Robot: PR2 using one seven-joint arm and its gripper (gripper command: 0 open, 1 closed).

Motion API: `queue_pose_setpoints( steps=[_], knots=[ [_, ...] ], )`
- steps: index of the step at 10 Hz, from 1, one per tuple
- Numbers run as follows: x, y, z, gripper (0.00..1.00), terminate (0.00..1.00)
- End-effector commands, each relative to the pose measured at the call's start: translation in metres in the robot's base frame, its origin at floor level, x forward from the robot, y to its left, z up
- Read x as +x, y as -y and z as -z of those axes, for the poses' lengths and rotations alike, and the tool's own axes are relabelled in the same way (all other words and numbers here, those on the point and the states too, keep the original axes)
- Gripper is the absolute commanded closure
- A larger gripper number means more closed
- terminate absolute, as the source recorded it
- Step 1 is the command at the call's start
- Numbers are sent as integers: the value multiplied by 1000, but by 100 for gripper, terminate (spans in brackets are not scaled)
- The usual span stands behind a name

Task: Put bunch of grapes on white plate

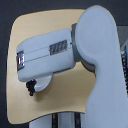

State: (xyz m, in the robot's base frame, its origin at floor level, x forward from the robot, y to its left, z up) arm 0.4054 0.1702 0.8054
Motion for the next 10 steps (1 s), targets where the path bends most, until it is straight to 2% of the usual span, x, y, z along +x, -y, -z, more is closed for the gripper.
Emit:
queue_pose_setpoints(
  steps=[1, 6, 10],
  knots=[
    [12, -19, 37, 100, 0],
    [21, -8, 71, 100, 0],
    [40, -5, 76, 100, 0]
  ],
)
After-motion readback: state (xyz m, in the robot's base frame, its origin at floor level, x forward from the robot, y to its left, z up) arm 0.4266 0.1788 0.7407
